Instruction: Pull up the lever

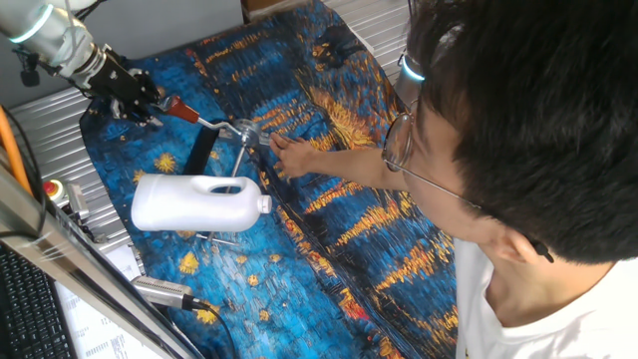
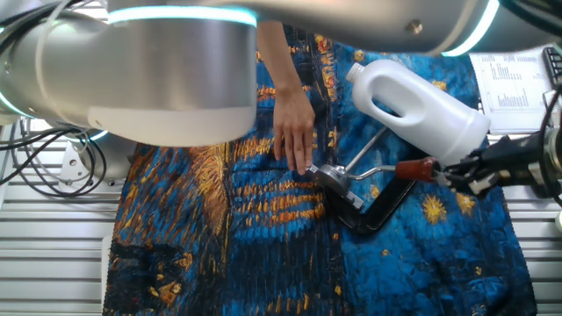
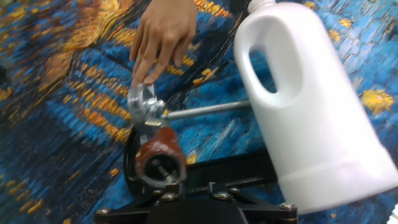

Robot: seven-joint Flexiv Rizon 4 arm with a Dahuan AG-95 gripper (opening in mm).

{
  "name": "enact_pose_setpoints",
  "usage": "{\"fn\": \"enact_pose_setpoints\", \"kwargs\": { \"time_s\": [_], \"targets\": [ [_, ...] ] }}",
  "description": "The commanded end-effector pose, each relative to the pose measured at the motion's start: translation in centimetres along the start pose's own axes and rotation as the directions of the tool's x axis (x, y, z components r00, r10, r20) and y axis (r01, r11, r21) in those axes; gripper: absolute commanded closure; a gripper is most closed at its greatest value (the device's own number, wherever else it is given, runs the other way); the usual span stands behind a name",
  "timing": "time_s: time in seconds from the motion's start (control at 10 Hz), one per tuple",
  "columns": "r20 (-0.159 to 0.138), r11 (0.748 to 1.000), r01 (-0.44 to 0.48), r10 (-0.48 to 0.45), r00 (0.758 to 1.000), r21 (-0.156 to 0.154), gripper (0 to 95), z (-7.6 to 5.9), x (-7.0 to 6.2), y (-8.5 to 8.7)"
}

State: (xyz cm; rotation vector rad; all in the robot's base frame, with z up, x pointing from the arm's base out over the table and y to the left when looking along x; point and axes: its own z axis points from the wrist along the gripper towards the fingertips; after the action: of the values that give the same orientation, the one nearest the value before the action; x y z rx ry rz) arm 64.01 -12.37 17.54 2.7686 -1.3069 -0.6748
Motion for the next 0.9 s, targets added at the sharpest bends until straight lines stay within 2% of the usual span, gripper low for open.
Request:
{"fn": "enact_pose_setpoints", "kwargs": {
  "time_s": [0.1, 0.4, 0.5, 0.7, 0.9],
  "targets": [
    [-0.004, 1.000, -0.015, 0.015, 1.000, 0.002, 76.0, 0.1, -0.7, -0.2],
    [-0.009, 0.999, -0.041, 0.041, 0.999, 0.001, 76.0, 0.5, -1.9, -0.9],
    [-0.013, 0.999, -0.034, 0.034, 0.999, 0.000, 76.0, 0.5, -1.8, -0.8],
    [-0.028, 1.000, -0.016, 0.016, 0.999, 0.001, 76.0, 0.4, -0.9, -0.4],
    [-0.022, 1.000, 0.011, -0.011, 1.000, 0.012, 76.0, 0.6, 0.7, 0.0]
  ]
}}
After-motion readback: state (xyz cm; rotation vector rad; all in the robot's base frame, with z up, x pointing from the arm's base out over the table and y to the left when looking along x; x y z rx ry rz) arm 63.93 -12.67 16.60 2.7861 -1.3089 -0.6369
